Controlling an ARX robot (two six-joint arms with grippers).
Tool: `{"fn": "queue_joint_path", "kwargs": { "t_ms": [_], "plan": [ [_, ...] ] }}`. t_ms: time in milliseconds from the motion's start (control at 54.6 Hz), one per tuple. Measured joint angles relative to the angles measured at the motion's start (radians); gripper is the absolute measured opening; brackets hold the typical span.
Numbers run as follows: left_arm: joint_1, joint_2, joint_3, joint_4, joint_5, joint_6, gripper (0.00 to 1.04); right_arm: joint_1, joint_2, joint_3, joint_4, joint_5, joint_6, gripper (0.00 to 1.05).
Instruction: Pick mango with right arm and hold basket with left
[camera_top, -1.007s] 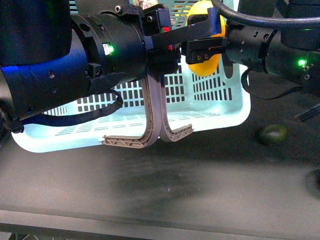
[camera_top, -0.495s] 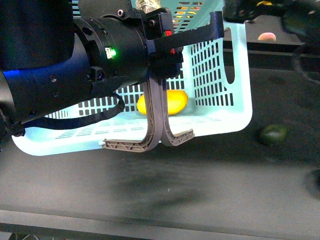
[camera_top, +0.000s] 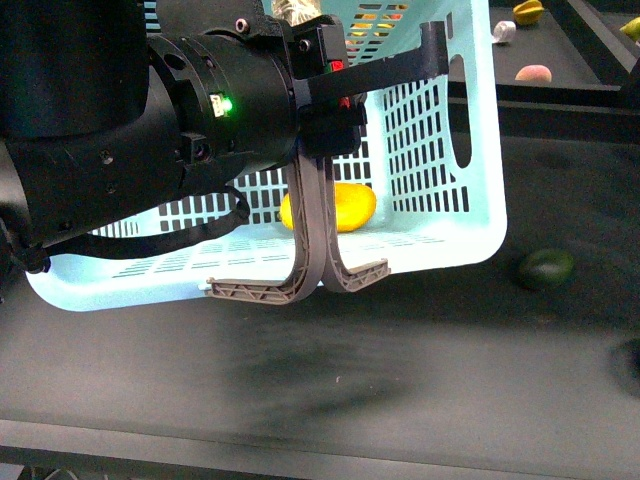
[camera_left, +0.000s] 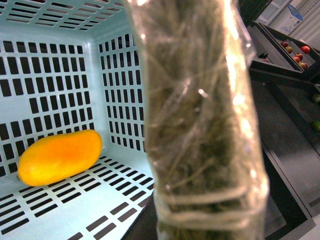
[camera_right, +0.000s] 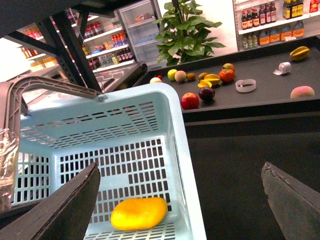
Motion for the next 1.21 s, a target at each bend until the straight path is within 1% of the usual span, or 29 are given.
{"fn": "queue_joint_path", "kwargs": {
  "t_ms": [128, 366, 623, 641, 659, 696, 733, 769, 843, 898, 934, 953, 971, 1044, 1117, 1136, 1172, 1209],
  "plan": [
    [0.000, 0.000, 0.000, 0.000, 0.000, 0.000, 0.05, -0.005, -0.155, -0.065, -0.106, 0.026, 0.002, 0.96],
    [0.000, 0.000, 0.000, 0.000, -0.001, 0.000, 0.05, -0.009, -0.467, -0.132, -0.398, 0.071, -0.001, 0.96],
    [0.000, 0.000, 0.000, 0.000, 0.000, -0.001, 0.05, -0.011, -0.505, -0.135, -0.420, 0.074, -0.001, 0.96],
    [0.000, 0.000, 0.000, 0.000, 0.000, -0.001, 0.05, -0.009, -0.503, -0.135, -0.414, 0.090, -0.011, 0.96],
    [0.000, 0.000, 0.000, 0.000, 0.000, -0.002, 0.05, -0.001, -0.502, -0.144, -0.384, 0.144, -0.042, 0.91],
    [0.000, 0.000, 0.000, 0.000, 0.000, 0.000, 0.05, 0.000, -0.513, -0.154, -0.369, 0.208, -0.126, 0.82],
    [0.000, 0.000, 0.000, 0.000, 0.000, 0.002, 0.05, -0.006, -0.532, -0.161, -0.376, 0.217, -0.177, 0.75],
    [0.000, 0.000, 0.000, 0.000, 0.000, 0.000, 0.05, -0.015, -0.555, -0.169, -0.392, 0.214, -0.208, 0.68],
    [0.000, 0.000, 0.000, 0.000, 0.000, -0.003, 0.05, -0.028, -0.590, -0.182, -0.415, 0.201, -0.241, 0.58],
    [0.000, 0.000, 0.000, 0.000, -0.001, -0.003, 0.05, -0.037, -0.593, -0.203, -0.386, 0.192, -0.256, 0.51],
    [0.000, 0.000, 0.000, 0.000, -0.002, -0.001, 0.05, -0.045, -0.608, -0.218, -0.385, 0.185, -0.265, 0.44],
    [0.000, 0.000, 0.000, 0.000, -0.002, 0.000, 0.05, -0.052, -0.619, -0.227, -0.396, 0.177, -0.268, 0.38],
    [0.000, 0.000, 0.000, 0.000, -0.002, 0.000, 0.05, -0.067, -0.628, -0.230, -0.407, 0.153, -0.271, 0.35],
    [0.000, 0.000, 0.000, 0.000, -0.002, -0.001, 0.05, -0.120, -0.665, -0.231, -0.446, 0.089, -0.277, 0.24],
    [0.000, 0.000, 0.000, 0.000, -0.001, -0.003, 0.05, -0.149, -0.723, -0.231, -0.492, 0.086, -0.280, 0.10],
    [0.000, 0.000, 0.000, 0.000, 0.000, -0.003, 0.05, -0.151, -0.742, -0.231, -0.510, 0.085, -0.281, 0.05],
    [0.000, 0.000, 0.000, 0.000, -0.001, -0.003, 0.05, -0.151, -0.760, -0.231, -0.526, 0.082, -0.285, 0.01],
    [0.000, 0.000, 0.000, 0.000, -0.001, -0.002, 0.05, -0.152, -0.777, -0.231, -0.542, 0.080, -0.284, 0.02]
  ]
}}
